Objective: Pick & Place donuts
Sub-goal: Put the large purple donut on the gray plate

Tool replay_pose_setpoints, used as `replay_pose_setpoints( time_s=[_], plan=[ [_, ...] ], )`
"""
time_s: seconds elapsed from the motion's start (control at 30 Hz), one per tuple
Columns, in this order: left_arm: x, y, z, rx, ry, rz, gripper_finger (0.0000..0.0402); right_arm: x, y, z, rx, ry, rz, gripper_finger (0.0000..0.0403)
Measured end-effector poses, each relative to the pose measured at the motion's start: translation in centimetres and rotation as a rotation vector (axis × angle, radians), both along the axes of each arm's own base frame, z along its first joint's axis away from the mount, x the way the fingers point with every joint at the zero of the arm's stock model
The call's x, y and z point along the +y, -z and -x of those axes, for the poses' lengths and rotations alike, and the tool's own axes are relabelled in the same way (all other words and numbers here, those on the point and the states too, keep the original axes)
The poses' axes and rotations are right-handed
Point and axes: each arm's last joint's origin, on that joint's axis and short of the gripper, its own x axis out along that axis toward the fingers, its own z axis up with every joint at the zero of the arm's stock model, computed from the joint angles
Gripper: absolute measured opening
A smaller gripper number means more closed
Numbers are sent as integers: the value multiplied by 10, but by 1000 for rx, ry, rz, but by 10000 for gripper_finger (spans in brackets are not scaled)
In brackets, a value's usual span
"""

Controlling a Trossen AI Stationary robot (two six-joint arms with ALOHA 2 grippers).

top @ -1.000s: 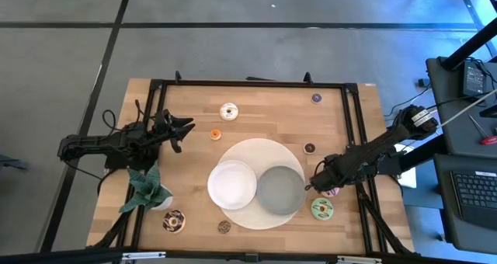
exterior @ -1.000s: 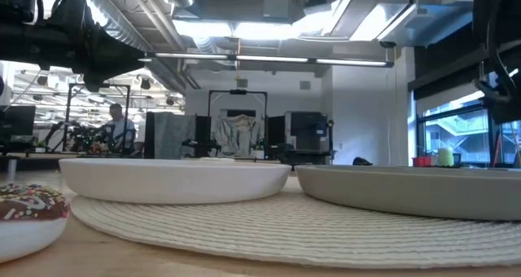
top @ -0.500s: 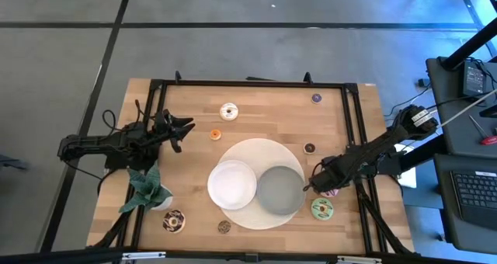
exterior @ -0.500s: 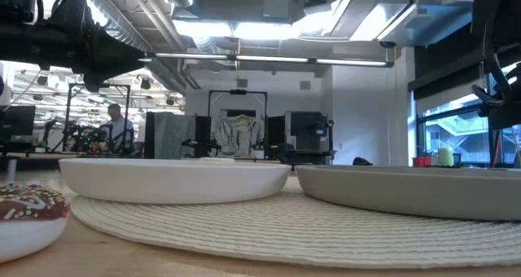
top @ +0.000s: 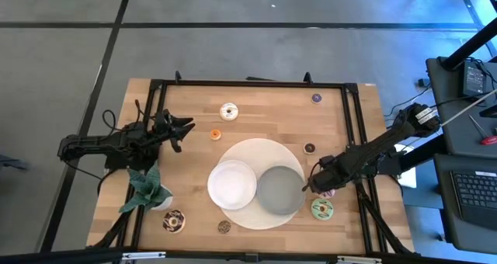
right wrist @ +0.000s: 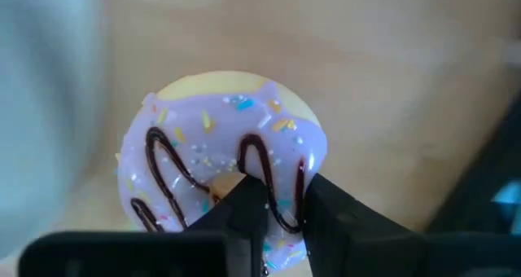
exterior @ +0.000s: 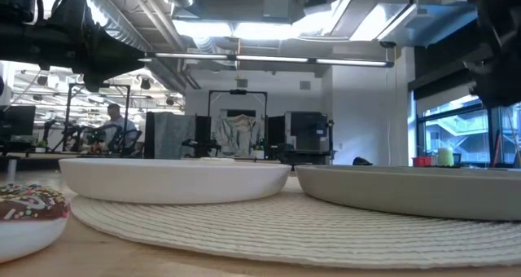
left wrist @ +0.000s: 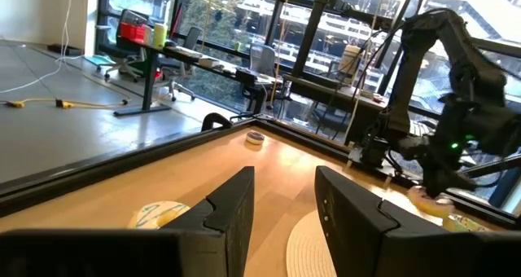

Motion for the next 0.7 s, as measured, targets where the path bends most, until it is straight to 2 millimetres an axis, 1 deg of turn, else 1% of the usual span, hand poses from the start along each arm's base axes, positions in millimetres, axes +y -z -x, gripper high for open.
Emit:
replay_pose_setpoints(
  time_s=[0.17, 0.23, 0.3, 0.43, 0.6, 0.7],
  plan=[
    [0, 0, 0, -1, -16, 1, 127, 8, -29, -22, -181, -8, 68, 68],
    [0, 0, 0, -1, -19, 1, 127, 10, -37, -30, -241, -4, 114, 68],
    [1, 0, 0, -1, -20, 1, 127, 12, -39, -37, -294, -5, 138, 68],
    [1, 0, 0, -2, -24, 1, 127, 18, -30, -52, -343, 2, 131, 68],
    [1, 0, 0, -2, -24, 1, 127, 26, -7, -69, -348, -16, 133, 68],
    [1, 0, 0, -2, -23, 1, 127, 30, 7, -75, -321, -21, 140, 68]
  ],
)
